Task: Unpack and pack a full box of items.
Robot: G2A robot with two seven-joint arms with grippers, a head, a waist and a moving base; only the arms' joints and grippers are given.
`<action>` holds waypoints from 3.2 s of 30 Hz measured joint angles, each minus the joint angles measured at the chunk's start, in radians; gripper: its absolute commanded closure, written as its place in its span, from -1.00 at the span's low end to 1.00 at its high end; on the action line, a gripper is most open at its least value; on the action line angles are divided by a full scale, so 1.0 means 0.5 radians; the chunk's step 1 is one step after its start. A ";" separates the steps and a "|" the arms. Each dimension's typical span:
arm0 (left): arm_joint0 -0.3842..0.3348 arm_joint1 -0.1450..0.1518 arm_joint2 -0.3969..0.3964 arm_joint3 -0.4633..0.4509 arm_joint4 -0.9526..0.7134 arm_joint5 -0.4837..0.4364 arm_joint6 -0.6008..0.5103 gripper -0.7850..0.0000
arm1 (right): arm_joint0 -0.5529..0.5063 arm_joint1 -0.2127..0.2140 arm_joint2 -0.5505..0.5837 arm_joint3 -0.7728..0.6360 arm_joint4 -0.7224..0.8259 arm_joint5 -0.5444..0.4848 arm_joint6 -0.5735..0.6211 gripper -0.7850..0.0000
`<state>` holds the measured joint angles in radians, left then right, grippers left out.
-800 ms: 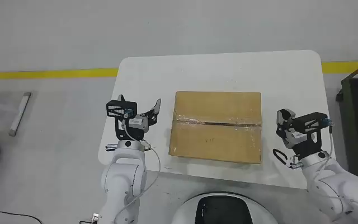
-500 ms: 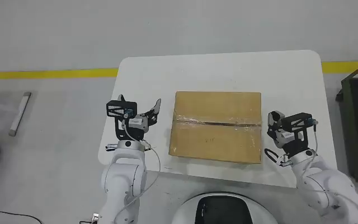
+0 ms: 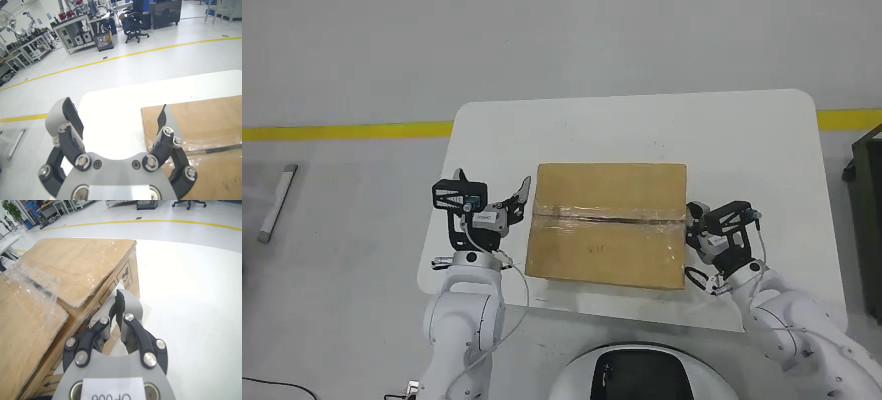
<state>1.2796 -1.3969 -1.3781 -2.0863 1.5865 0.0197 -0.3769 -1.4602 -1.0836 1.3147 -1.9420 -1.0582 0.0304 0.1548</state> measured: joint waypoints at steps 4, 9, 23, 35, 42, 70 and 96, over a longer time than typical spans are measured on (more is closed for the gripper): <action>-0.038 -0.001 0.061 -0.024 -0.105 -0.138 0.004 -1.00 | 0.016 -0.004 0.047 -0.010 -0.021 0.044 0.001 1.00; -0.114 -0.001 0.249 -0.010 -0.267 -0.473 -0.057 -1.00 | -0.074 0.006 0.237 -0.067 -0.037 0.100 0.016 1.00; -0.184 -0.003 0.443 0.016 -0.388 -0.745 -0.237 -1.00 | -0.369 0.011 0.569 -0.245 -0.052 0.067 0.007 1.00; -0.370 -0.062 0.864 0.153 -0.488 -0.644 -0.493 -1.00 | -0.415 -0.004 0.663 -0.277 -0.082 0.107 0.040 1.00; -0.540 -0.118 1.028 0.320 -0.520 -0.383 -0.647 -1.00 | -0.493 -0.014 0.723 -0.313 -0.091 0.122 0.043 1.00; -0.583 -0.185 1.125 0.484 -0.148 -0.161 -0.651 -0.49 | -0.592 -0.060 0.728 -0.368 -0.172 0.109 0.033 1.00; -0.453 -0.190 1.038 0.369 -0.060 -0.242 -0.721 1.00 | -0.614 -0.100 0.734 -0.390 -0.185 0.105 0.032 1.00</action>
<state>1.0530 -1.4920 -0.8591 -1.9018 1.5563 -0.1013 -0.7373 -1.7672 -1.1338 1.6817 -2.1370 -1.1508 0.0830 0.1708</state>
